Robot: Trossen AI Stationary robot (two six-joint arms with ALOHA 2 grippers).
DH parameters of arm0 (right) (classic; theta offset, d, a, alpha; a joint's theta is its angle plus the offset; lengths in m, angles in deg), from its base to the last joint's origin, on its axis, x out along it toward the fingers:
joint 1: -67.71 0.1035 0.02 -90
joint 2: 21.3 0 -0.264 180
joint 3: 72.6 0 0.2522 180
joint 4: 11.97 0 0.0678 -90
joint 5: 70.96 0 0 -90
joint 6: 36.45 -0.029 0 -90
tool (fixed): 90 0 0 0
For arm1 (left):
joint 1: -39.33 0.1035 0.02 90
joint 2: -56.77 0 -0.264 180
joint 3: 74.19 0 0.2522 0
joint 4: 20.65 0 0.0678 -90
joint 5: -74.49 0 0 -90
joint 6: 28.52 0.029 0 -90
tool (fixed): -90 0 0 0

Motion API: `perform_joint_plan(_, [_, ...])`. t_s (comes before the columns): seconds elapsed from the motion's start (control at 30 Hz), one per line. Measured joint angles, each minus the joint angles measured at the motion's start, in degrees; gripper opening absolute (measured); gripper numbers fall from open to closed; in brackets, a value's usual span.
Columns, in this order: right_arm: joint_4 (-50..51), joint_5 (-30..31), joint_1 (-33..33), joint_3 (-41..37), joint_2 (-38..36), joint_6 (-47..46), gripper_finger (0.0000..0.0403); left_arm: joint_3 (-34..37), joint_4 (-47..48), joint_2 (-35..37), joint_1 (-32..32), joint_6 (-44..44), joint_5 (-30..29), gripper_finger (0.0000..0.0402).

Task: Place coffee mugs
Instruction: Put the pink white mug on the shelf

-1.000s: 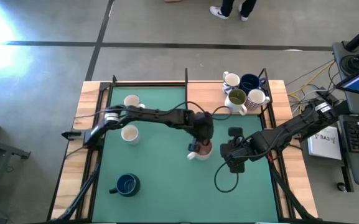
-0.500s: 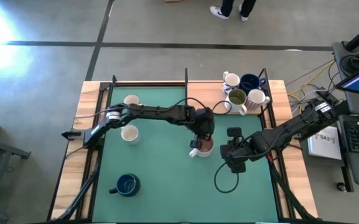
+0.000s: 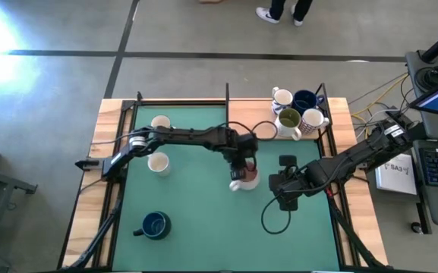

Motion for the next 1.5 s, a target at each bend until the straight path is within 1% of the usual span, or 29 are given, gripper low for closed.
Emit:
perform_joint_plan(0.13, [0.0,0.0,0.0,0.0,0.0,0.09,0.0059,1.72,1.29,0.0,-0.02,-4.06,-0.79,0.0084])
perform_joint_plan(0.23, [0.0,0.0,0.0,0.0,0.0,0.11,0.0059,2.28,0.39,0.0,-0.26,-4.37,-1.17,0.0083])
perform_joint_plan(0.3, [0.0,0.0,0.0,0.0,0.0,0.39,0.0059,2.32,-0.54,0.0,-0.45,-2.87,-1.12,0.0079])
perform_joint_plan(0.4, [0.0,0.02,0.0,0.0,0.0,0.43,0.0059,2.32,-2.94,0.0,-0.66,0.57,-0.93,0.0057])
perform_joint_plan(0.5, [0.0,0.0,0.0,0.0,0.0,0.53,0.0059,2.32,-3.28,0.0,-0.61,2.34,-0.55,0.0018])
perform_joint_plan(0.57, [0.0,0.0,0.0,0.0,0.0,0.55,0.0059,2.3,-3.38,0.04,-0.59,3.06,-0.6,0.001])
perform_joint_plan(0.63, [0.0,0.02,0.0,0.0,0.0,0.65,0.0059,2.28,-3.78,0.04,-0.46,5.62,-0.58,0.0014])
perform_joint_plan(0.77, [-0.02,0.02,0.0,0.0,0.0,0.76,0.0059,2.28,-5.91,0.04,-0.37,14.72,-0.53,0.0011])
perform_joint_plan(1.07, [-0.05,0.03,0.0,0.0,0.0,1.37,0.0059,2.3,-13.55,0.0,-0.18,40.14,-0.62,0.0016])
perform_joint_plan(1.17, [-0.09,0.03,0.0,0.0,0.0,1.31,0.0059,2.3,-15.51,-0.01,-0.13,46.87,-0.59,0.0016])
perform_joint_plan(1.23, [-0.13,0.04,0.0,0.0,0.0,1.31,0.0059,2.3,-16.33,-0.17,-0.05,49.02,-0.6,0.0017])
perform_joint_plan(1.33, [-0.26,0.04,0.0,0.0,0.0,1.27,0.0059,2.3,-16.34,-0.22,0.0,49.68,-0.57,0.002])
perform_joint_plan(1.4, [-0.3,0.04,0.0,0.0,0.0,1.22,0.0059,2.3,-16.38,-0.22,-0.02,48.29,-0.64,0.0025])
perform_joint_plan(1.5, [-0.41,0.04,0.0,0.0,0.0,1.2,0.0059,2.32,-16.78,-0.22,0.0,43.91,-0.71,0.0038])
